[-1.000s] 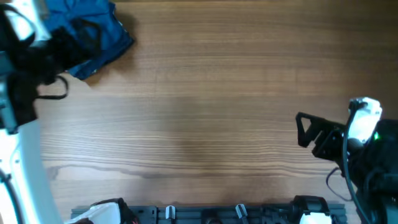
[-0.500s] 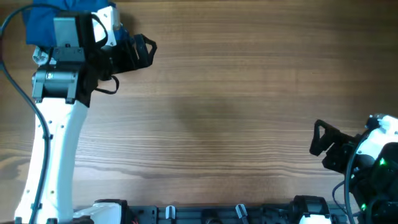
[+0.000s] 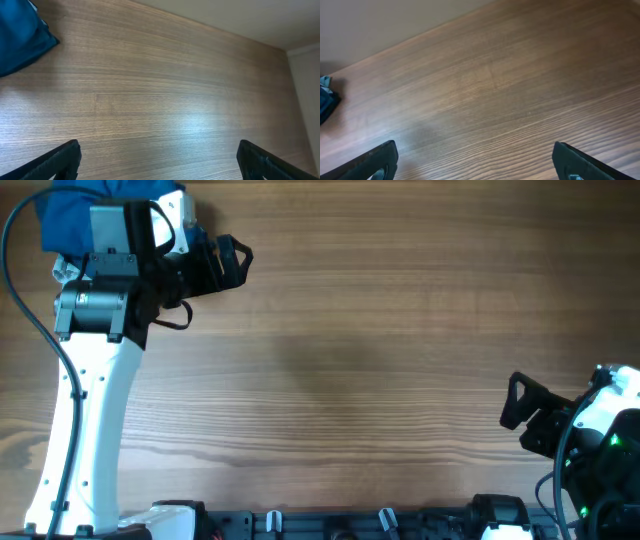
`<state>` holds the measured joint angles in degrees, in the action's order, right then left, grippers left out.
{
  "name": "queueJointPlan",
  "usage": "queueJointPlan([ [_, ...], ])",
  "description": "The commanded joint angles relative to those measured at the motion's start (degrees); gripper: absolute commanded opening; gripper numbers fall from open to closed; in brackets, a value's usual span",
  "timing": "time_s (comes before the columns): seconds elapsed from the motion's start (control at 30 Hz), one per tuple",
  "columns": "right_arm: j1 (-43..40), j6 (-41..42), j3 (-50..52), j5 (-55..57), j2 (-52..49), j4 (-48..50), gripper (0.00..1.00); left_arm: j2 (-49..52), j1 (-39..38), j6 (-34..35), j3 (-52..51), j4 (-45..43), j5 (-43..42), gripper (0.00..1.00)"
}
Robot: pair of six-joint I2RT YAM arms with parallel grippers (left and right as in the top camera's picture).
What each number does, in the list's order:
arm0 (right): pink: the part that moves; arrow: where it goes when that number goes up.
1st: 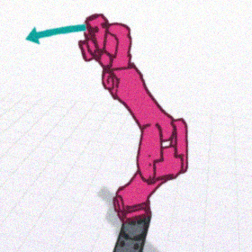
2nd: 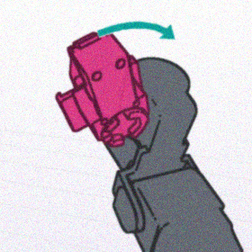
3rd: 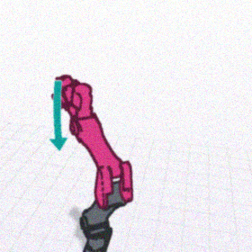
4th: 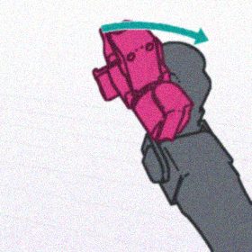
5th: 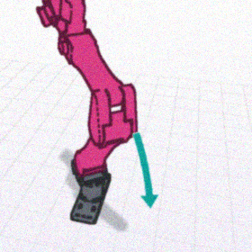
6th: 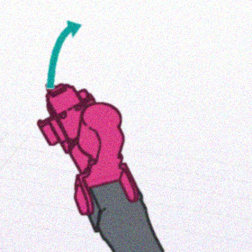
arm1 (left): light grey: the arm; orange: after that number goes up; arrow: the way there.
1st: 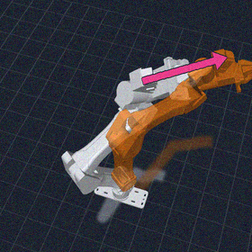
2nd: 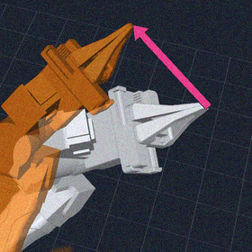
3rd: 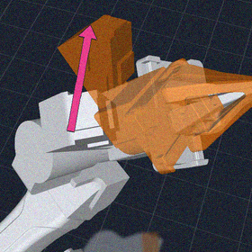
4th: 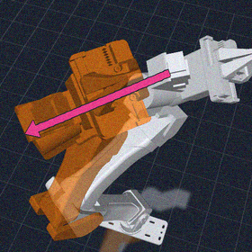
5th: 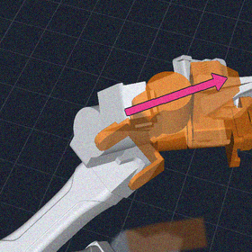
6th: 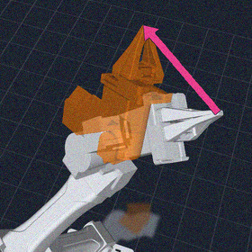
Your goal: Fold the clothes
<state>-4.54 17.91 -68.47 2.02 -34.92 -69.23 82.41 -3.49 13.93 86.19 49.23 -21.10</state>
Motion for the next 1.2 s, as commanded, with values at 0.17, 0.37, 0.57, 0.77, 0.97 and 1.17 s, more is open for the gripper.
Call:
queueJointPlan([
  [0.17,0.57,0.26,-0.42,1.4,0.28,0.07,1.0,0.26,-0.22,-1.36,-0.22,-0.2,-0.31,1.0],
  [0.37,0.57,0.09,-0.42,1.46,0.26,-0.74,0.99,0.26,-0.22,-1.33,-0.22,-0.2,-0.31,1.0],
  [0.57,0.55,-0.13,1.11,3.17,3.8,-0.57,1.0,0.26,-0.22,-1.33,-0.22,-0.2,-0.31,1.0],
  [0.77,0.35,-2.97,15.91,3.37,15.54,14.71,1.0,0.26,-0.22,-1.33,-0.22,-0.2,-0.31,1.0],
  [0.97,0.35,-2.75,38.49,1.46,24.72,36.11,1.0,0.26,-0.22,-1.36,-0.22,-0.2,-0.31,1.0],
  [1.17,1.03,-2.69,53.13,-3.39,31.69,54.42,1.0,0.26,-0.22,-1.33,-0.22,-0.2,-0.31,1.0],
])
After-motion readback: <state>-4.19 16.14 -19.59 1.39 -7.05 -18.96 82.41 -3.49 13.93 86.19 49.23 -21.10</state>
